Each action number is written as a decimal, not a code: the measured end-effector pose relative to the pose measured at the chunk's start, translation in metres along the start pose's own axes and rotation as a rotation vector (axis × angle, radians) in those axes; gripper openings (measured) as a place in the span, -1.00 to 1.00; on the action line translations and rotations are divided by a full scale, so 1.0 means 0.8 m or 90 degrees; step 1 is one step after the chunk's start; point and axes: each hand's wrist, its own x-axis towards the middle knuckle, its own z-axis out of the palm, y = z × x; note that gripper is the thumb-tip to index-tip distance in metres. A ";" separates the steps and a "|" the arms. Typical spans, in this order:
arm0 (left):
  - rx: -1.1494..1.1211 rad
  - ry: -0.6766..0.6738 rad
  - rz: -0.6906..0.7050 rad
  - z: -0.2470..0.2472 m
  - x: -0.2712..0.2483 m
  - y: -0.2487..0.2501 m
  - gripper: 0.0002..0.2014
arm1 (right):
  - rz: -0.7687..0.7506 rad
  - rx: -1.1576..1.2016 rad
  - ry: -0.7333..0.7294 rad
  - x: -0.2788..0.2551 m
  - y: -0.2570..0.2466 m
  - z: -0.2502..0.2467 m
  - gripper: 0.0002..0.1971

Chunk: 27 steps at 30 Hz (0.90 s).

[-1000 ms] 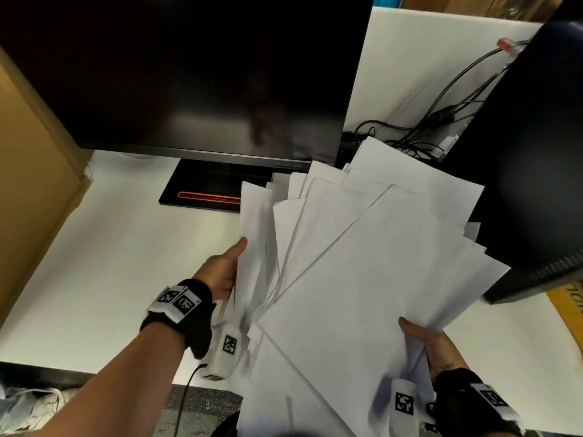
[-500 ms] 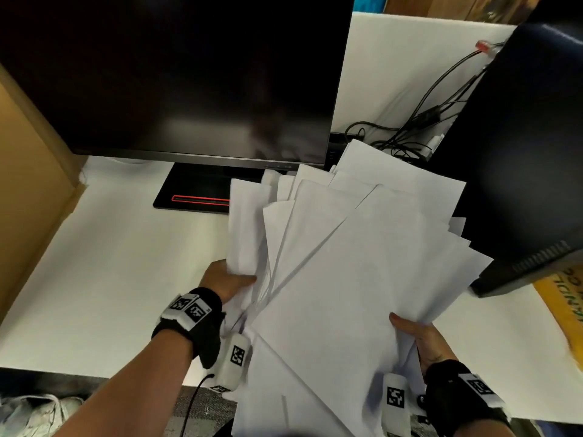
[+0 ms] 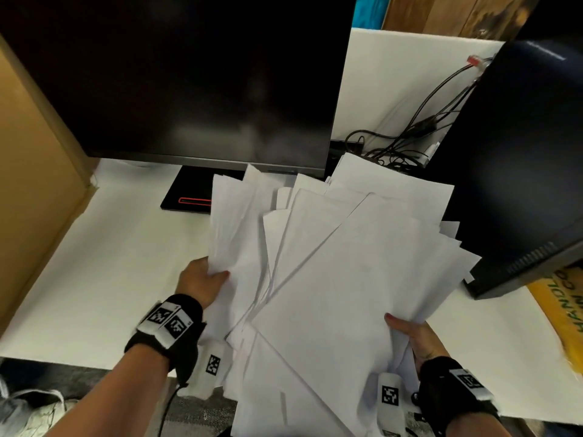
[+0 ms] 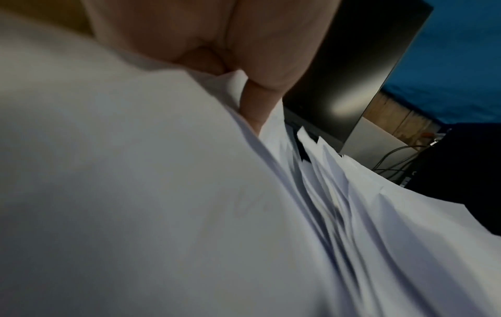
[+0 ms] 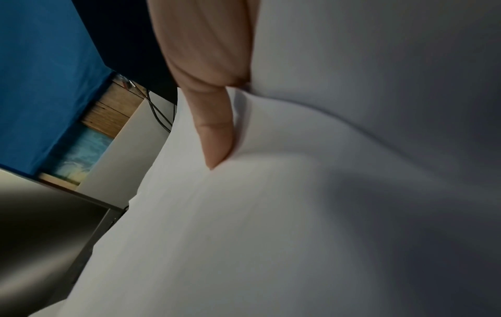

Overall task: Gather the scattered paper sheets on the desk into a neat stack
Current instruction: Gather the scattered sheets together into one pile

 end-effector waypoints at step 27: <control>-0.022 0.258 0.416 -0.154 -0.127 0.159 -0.81 | -0.054 -0.075 0.003 -0.005 -0.012 0.008 -0.61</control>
